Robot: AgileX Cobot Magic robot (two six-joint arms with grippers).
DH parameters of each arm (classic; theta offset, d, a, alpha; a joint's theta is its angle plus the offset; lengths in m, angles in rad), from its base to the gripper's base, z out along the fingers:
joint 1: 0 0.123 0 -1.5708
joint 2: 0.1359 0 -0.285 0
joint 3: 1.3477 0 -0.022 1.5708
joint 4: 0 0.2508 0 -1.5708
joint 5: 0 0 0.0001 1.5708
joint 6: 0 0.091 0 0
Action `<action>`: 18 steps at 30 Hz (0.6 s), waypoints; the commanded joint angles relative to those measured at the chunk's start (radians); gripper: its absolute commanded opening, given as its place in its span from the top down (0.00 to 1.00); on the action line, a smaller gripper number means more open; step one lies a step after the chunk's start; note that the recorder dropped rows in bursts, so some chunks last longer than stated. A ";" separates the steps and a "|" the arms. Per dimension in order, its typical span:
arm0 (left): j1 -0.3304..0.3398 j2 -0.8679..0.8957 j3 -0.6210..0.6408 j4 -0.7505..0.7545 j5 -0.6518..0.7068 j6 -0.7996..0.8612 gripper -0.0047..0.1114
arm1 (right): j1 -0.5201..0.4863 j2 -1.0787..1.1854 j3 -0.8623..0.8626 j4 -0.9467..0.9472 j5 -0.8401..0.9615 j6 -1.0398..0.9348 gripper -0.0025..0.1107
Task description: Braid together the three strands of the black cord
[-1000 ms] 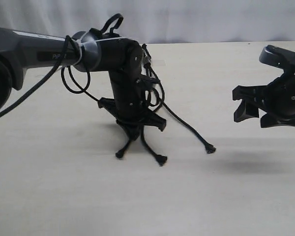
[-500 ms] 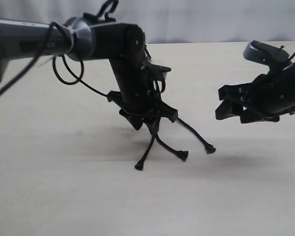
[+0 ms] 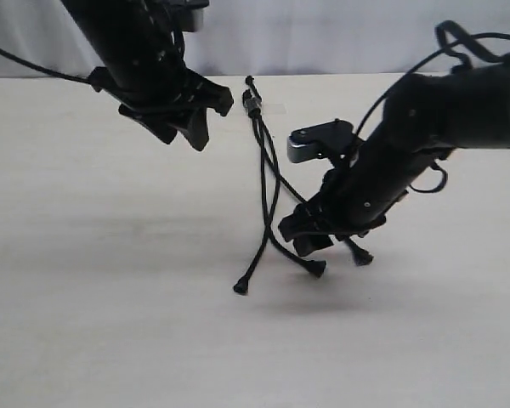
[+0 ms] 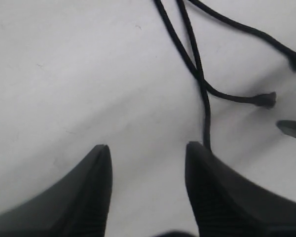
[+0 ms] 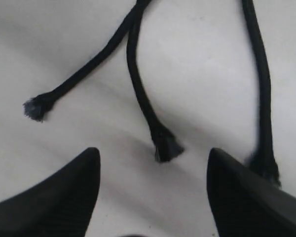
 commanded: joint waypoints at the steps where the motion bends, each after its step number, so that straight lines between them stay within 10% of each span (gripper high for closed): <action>1: -0.049 -0.138 0.223 -0.010 -0.210 -0.051 0.58 | 0.057 0.127 -0.138 -0.165 0.071 0.086 0.45; 8: -0.057 -0.212 0.483 -0.010 -0.344 -0.077 0.58 | 0.064 0.261 -0.167 -0.187 0.076 0.084 0.54; 11: -0.057 -0.212 0.521 -0.017 -0.390 -0.081 0.58 | 0.064 0.268 -0.167 -0.197 0.127 0.042 0.93; 18: -0.057 -0.212 0.521 -0.030 -0.406 -0.081 0.58 | 0.007 0.133 -0.167 -0.345 0.110 0.140 0.94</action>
